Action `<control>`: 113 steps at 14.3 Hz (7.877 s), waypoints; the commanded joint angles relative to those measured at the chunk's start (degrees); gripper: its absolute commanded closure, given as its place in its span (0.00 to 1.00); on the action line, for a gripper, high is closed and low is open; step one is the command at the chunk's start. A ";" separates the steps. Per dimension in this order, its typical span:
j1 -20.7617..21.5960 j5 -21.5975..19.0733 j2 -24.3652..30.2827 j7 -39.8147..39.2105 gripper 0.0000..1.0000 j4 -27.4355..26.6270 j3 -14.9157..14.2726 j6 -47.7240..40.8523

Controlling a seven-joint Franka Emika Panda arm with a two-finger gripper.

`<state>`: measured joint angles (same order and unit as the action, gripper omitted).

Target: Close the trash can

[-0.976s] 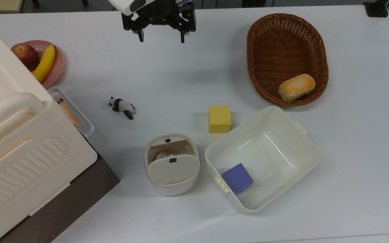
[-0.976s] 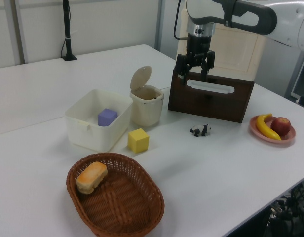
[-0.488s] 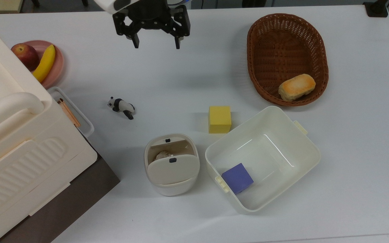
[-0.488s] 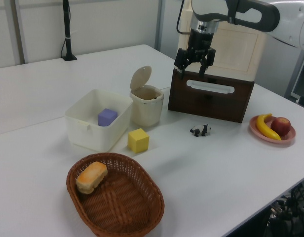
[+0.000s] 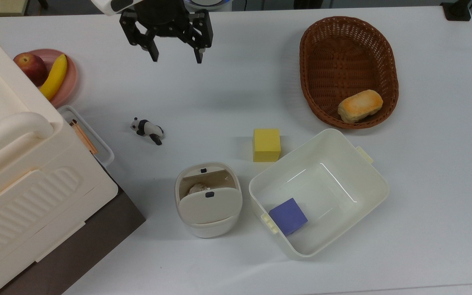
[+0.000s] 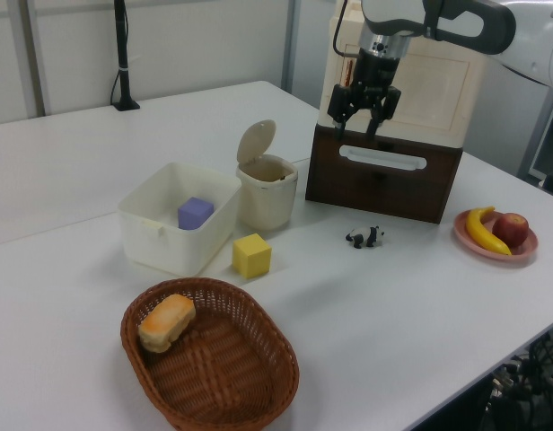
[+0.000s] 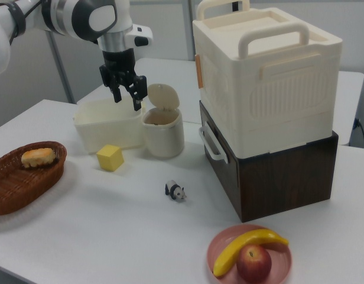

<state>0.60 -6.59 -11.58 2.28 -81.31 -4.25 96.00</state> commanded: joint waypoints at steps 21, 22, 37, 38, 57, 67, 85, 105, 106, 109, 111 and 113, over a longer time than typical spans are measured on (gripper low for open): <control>6.08 1.94 -18.48 2.99 0.73 4.31 -0.32 56.67; 6.52 1.94 -19.26 2.99 0.73 4.58 -0.41 56.76; 6.70 3.17 -19.54 3.43 0.96 4.40 -0.67 57.11; 6.87 3.17 -19.45 4.74 0.96 4.49 -0.67 57.11; 7.93 3.69 -21.03 9.06 0.94 5.55 -0.40 57.28; 3.89 10.80 -20.94 4.94 0.95 2.56 -0.67 57.20; 8.53 2.38 -18.56 7.12 0.92 2.90 -0.32 57.46; 5.65 7.21 -20.94 3.44 0.96 -3.58 -0.58 59.83; 5.21 7.21 -20.86 3.00 0.97 -4.03 -0.58 59.83; 3.63 7.21 -20.94 1.07 0.97 -4.91 -0.58 59.75; 2.83 7.21 -21.03 -0.86 0.97 -6.05 -0.50 59.75; 2.66 7.21 -21.12 -2.19 0.97 -7.19 -0.49 59.83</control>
<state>3.74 -0.01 -33.65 2.91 -84.29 -4.60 155.89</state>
